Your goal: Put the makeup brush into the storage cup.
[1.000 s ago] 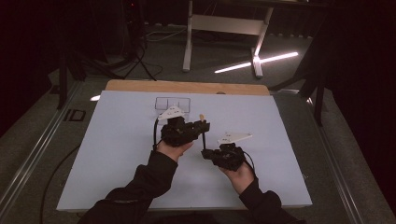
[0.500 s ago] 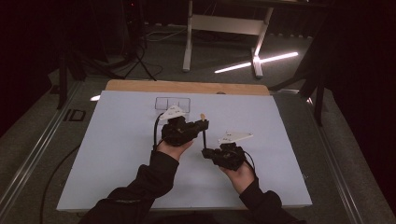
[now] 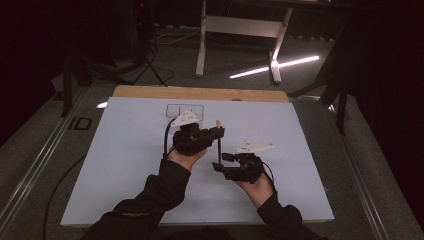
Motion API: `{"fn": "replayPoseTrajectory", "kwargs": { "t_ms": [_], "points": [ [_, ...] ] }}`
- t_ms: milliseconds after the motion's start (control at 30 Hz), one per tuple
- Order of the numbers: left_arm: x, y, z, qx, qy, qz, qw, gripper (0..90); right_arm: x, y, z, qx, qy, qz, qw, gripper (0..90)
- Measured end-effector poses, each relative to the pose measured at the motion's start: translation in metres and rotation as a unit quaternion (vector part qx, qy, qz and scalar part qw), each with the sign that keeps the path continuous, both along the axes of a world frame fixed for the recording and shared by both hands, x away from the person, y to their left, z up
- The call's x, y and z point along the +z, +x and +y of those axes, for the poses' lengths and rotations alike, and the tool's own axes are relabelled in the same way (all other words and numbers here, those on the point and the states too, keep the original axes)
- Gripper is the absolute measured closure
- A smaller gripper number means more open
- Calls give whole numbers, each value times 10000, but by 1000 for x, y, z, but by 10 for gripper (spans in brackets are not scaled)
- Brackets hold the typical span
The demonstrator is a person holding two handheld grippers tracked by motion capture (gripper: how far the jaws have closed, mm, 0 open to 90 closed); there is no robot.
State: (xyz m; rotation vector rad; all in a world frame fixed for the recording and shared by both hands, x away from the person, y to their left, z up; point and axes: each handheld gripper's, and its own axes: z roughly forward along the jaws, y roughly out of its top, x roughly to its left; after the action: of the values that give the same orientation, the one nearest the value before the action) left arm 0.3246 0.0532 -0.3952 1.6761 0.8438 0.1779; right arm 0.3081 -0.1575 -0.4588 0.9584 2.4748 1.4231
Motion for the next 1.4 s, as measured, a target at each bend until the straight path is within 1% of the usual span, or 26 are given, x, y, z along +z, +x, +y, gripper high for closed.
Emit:
{"fn": "replayPoseTrajectory", "kwargs": {
  "t_ms": [67, 100, 133, 200, 267, 333, 367, 400, 500, 567, 600, 633, 700, 733, 867, 933, 967, 1000, 1033, 1100, 1133, 1167, 1233, 1333, 1400],
  "points": [
    [2, 0, 2, 29, 47, -17, 10000, 843, 1, 0, 0, -11, 32, -35, 10000, 356],
    [3, 0, 3, 56, 55, -44, 10000, 843, 2, 1, -1, 1, 75, -23, 10000, 293],
    [4, 0, 5, 46, 36, -34, 10000, 843, 2, 1, -1, 1, 75, -23, 10000, 293],
    [7, 1, 9, 122, 56, -68, 9999, 843, 3, 2, -3, -25, 136, -10, 9999, 219],
    [10, 1, 14, 194, 80, -114, 9997, 843, 3, 2, -6, 64, 174, 10, 9998, 128],
    [14, 2, 19, 240, 88, -142, 9996, 843, 3, 1, -9, -7, 187, 0, 9998, 132],
    [15, 3, 22, 283, 131, -156, 9994, 842, 4, 1, -11, -3, 204, 30, 9998, 130],
    [17, 3, 25, 302, 135, -172, 9993, 843, 4, 0, -15, -45, 210, -14, 9998, 131],
    [23, 5, 33, 395, 158, -229, 9988, 843, 4, -1, -18, -104, 195, -57, 9997, 135],
    [26, 6, 38, 452, 173, -272, 9985, 843, 4, 0, -22, -132, 263, -99, 9995, 136],
    [29, 7, 40, 481, 173, -297, 9983, 843, 5, 0, -23, -176, 253, -234, 9993, 135],
    [31, 7, 43, 509, 151, -310, 9981, 843, 5, 0, -23, -176, 253, -234, 9993, 135],
    [35, 9, 48, 577, 174, -354, 9976, 842, 5, -1, -24, -145, 257, -348, 9990, 135],
    [37, 11, 50, 589, 161, -371, 9974, 842, 6, -1, -24, -153, 192, -401, 9989, 135],
    [44, 16, 60, 769, 195, -466, 9958, 842, 5, -3, -23, -123, 111, -542, 9984, 134],
    [48, 19, 65, 823, 171, -498, 9952, 842, 4, -4, -22, -121, 120, -550, 9983, 134],
    [50, 21, 67, 857, 162, -524, 9948, 842, 4, -3, -22, -129, 85, -548, 9984, 134],
    [51, 23, 69, 831, 130, -530, 9950, 842, 4, -3, -22, -129, 85, -548, 9984, 134],
    [53, 25, 70, 876, 150, -566, 9944, 842, 3, -3, -22, -146, 89, -566, 9982, 135],
    [55, 29, 72, 885, 185, -573, 9943, 842, 2, -3, -22, -149, 95, -555, 9983, 135],
    [55, 30, 73, 932, 233, -598, 9936, 842, 2, -3, -23, -159, 94, -560, 9983, 135],
    [56, 33, 73, 933, 260, -608, 9934, 842, 2, -3, -23, -161, 102, -568, 9982, 135],
    [57, 36, 74, 985, 277, -637, 9927, 842, 2, -3, -23, -187, 124, -554, 9982, 135],
    [60, 42, 75, 1006, 295, -721, 9919, 842, 2, -2, -24, -187, 150, -545, 9982, 135],
    [63, 46, 75, 1044, 348, -815, 9906, 842, 2, -2, -24, -191, 161, -551, 9982, 135]
  ]
}}
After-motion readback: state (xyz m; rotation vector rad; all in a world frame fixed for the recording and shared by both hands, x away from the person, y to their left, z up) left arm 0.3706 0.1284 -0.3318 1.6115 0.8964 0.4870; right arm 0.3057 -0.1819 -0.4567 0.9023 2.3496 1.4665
